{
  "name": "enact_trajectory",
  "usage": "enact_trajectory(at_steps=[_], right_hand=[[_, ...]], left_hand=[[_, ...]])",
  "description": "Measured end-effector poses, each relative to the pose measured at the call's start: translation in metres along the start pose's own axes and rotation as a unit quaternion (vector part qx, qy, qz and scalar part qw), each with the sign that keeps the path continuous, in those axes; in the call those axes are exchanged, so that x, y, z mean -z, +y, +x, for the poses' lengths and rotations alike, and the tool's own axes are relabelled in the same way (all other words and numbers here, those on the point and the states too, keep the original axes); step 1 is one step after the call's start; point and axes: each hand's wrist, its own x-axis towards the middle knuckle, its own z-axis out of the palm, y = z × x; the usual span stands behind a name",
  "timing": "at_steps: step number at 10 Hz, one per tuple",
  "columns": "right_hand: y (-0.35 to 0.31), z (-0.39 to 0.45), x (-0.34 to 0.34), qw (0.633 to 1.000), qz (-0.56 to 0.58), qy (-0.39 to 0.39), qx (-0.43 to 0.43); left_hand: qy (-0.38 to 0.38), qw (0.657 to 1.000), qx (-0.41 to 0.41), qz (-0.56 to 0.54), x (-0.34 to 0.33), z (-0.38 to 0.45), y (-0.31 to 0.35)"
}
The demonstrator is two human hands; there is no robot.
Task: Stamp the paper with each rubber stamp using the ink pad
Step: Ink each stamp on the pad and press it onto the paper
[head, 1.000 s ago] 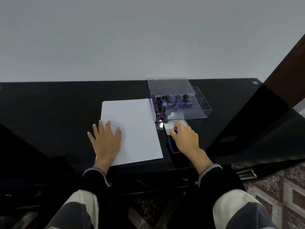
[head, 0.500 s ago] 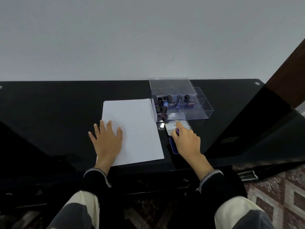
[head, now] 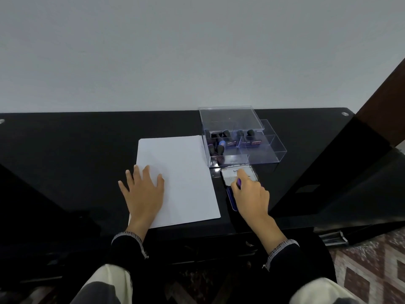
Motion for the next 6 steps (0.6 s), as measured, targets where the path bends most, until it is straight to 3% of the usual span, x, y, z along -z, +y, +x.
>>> enact_trajectory(at_steps=[2, 4, 6], right_hand=[[-0.004, 0.017, 0.009, 0.998, 0.030, -0.047, 0.019], [0.000, 0.001, 0.001, 1.000, -0.002, -0.007, 0.011], [-0.002, 0.016, 0.007, 0.998, 0.008, -0.047, 0.026]], left_hand=[[-0.001, 1.000, 0.001, 0.002, 0.001, 0.000, 0.000], [-0.003, 1.000, -0.001, 0.003, 0.000, 0.002, 0.001], [0.001, 1.000, -0.004, -0.002, 0.000, 0.001, 0.000]])
